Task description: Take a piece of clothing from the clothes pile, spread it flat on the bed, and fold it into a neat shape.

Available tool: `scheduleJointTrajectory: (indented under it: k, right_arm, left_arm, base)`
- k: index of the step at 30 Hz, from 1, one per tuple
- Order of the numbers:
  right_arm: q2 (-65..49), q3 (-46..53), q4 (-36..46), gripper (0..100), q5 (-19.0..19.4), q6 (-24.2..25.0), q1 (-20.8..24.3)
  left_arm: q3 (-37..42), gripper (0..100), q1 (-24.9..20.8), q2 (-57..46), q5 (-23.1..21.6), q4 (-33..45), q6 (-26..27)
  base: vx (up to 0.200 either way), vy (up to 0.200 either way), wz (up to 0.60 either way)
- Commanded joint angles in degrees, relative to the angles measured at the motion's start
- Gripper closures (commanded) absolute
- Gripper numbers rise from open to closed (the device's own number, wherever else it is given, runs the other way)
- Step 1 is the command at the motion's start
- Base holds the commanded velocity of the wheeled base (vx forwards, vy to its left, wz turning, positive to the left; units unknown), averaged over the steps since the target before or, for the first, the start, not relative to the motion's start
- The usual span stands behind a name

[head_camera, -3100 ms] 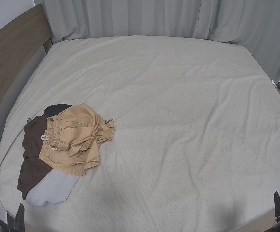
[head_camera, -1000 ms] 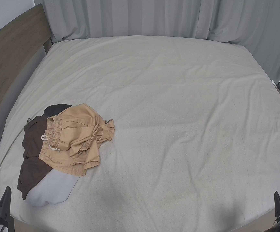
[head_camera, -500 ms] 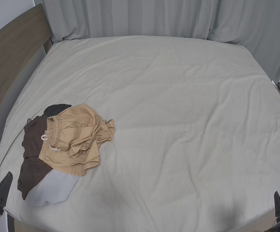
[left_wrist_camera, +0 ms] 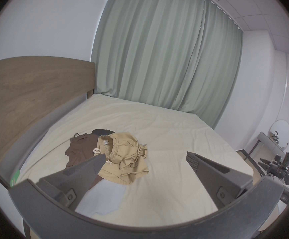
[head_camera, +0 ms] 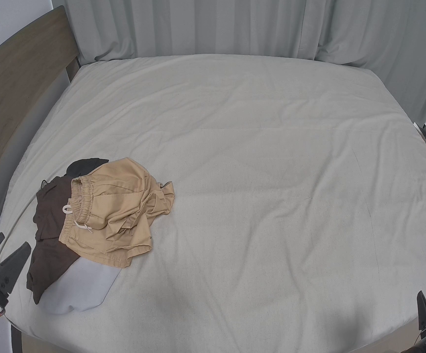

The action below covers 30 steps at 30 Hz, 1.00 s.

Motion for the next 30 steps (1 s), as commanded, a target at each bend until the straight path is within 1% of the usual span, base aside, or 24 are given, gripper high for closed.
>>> scheduleJointTrajectory:
  k: [1, 2, 7, 12, 13, 14, 16, 17, 18, 22, 24, 26, 27, 30]
  right_arm:
    - [-0.93, 1.01, -0.01, 0, 0.00, -0.01, 0.00]
    - [-0.93, 1.01, -0.01, 0, 0.00, -0.01, 0.00]
    - [-0.93, 1.01, -0.01, 0, 0.00, -0.01, 0.00]
    - [-0.93, 1.01, -0.01, 0, 0.00, -0.10, 0.00]
    - [-0.93, 1.01, -0.01, 0, 0.00, -0.10, 0.00]
    - [-0.93, 1.01, -0.01, 0, 0.00, -0.01, 0.00]
    - [-0.93, 1.01, -0.01, 0, 0.00, -0.01, 0.00]
    - [-0.93, 1.01, -0.01, 0, 0.00, -0.01, 0.00]
    - [-0.93, 1.01, -0.01, 0, 0.00, -0.01, 0.00]
    - [-0.93, 1.01, -0.01, 0, 0.00, -0.01, 0.09]
    - [-0.93, 1.01, -0.01, 0, 0.00, -0.01, 0.09]
    - [-0.93, 1.01, -0.01, 0, 0.00, -0.01, 0.09]
    - [-0.93, 1.01, -0.01, 0, 0.00, -0.01, 0.09]
    - [-0.93, 1.01, -0.01, 0, 0.00, -0.01, 0.00]
  left_arm:
    - [-0.36, 0, 0.18, 4.82, -1.12, -0.35, -0.27]
    - [-0.45, 0, 0.18, 4.91, -1.12, -0.35, -0.27]
    - [-0.45, 0, 0.70, 8.69, -4.46, -2.63, -0.54]
    - [-0.54, 0, 2.64, 12.64, -5.16, -8.26, -1.06]
    - [-0.54, 0, 2.64, 12.64, -5.16, -8.26, -1.06]
    - [-0.63, 0, 3.43, 14.31, -6.39, -10.28, -1.24]
    - [-0.80, 0, 4.48, 15.89, -8.32, -11.69, -1.24]
    - [-0.80, 0, 4.66, 16.07, -8.59, -11.77, -1.24]
    - [-1.07, 0, 5.98, 17.30, -10.26, -12.21, -1.24]
    - [-2.03, 0, 8.79, 19.94, -14.21, -12.30, -1.06]
    - [-2.30, 0, 10.11, 20.82, -15.62, -12.30, -1.06]
    - [-2.47, 0, 10.55, 21.17, -16.06, -12.30, -1.06]
    - [-2.65, 0, 11.43, 22.22, -17.20, -12.39, -0.97]
    - [-2.91, 0, 12.04, 23.10, -18.52, -12.74, -1.06]
  base:
    - [0.000, 0.000, 0.00]
    - [0.000, 0.000, 0.00]
    - [0.000, 0.000, 0.00]
    - [0.000, 0.000, 0.00]
    - [0.000, 0.000, 0.00]
    - [0.000, 0.000, 0.00]
    - [0.000, 0.000, 0.00]
    - [0.000, 0.000, 0.00]
    - [0.000, 0.000, 0.00]
    - [0.000, 0.000, 0.00]
    - [0.000, 0.000, 0.00]
    - [0.000, 0.000, 0.00]
    - [0.000, 0.000, 0.00]
    - [0.000, 0.000, 0.00]
